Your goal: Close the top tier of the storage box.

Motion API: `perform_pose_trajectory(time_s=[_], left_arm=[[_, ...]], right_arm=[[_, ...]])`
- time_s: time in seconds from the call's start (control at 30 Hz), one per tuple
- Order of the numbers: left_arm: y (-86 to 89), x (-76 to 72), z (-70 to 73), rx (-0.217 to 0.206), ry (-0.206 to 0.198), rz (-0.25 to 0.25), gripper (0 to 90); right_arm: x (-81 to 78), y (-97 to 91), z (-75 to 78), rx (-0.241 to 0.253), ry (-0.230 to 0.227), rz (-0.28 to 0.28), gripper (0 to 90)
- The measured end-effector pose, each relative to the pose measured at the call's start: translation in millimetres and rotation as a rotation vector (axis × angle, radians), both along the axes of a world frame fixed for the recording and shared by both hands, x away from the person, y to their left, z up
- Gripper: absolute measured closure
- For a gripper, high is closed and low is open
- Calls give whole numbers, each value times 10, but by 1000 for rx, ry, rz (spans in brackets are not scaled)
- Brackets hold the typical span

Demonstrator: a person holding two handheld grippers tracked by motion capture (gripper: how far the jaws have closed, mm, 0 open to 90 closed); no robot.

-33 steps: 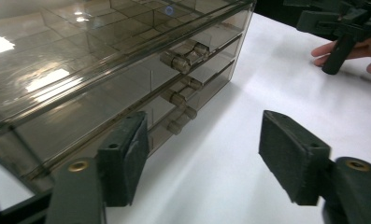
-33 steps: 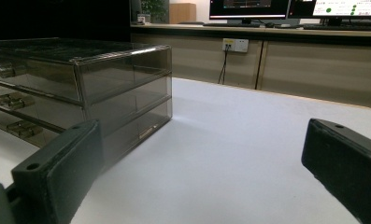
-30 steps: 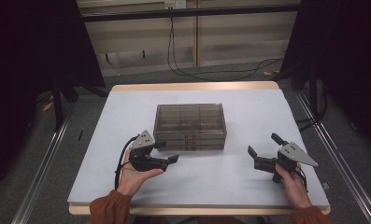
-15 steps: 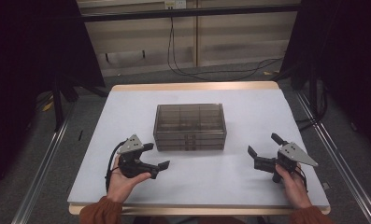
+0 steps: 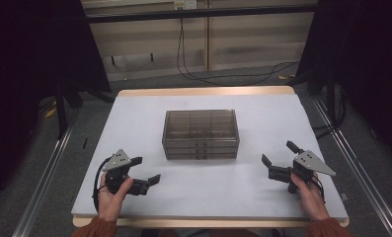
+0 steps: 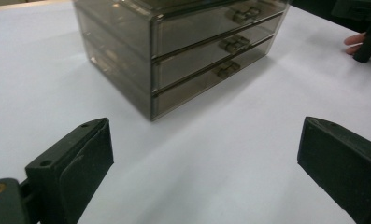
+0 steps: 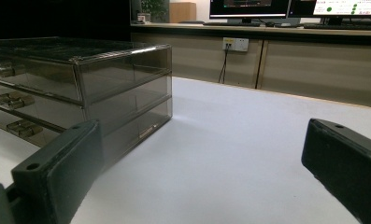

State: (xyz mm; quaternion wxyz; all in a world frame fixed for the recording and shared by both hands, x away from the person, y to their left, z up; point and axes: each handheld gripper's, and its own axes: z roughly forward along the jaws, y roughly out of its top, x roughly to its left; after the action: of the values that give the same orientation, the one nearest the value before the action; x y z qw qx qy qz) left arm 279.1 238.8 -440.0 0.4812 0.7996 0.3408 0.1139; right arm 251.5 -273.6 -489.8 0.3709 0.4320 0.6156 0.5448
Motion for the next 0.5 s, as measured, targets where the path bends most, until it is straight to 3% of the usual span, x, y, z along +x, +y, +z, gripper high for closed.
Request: perform_pose_trajectory(time_s=[0.13,0.33,0.4,0.5], left_arm=[[135,-22,-74,1,21,25,40],[342,-6,-128,-4,12,45,35],[406,24,-163,-5,30,43,35],[505,38,-204,-19,23,76,35]], right_arm=[[0,-4,1,-2,0,-3,0],[-2,-1,1,-1,2,-3,0],[-3,-2,1,-5,0,-3,0],[-6,-4,0,-7,-4,1,0]])
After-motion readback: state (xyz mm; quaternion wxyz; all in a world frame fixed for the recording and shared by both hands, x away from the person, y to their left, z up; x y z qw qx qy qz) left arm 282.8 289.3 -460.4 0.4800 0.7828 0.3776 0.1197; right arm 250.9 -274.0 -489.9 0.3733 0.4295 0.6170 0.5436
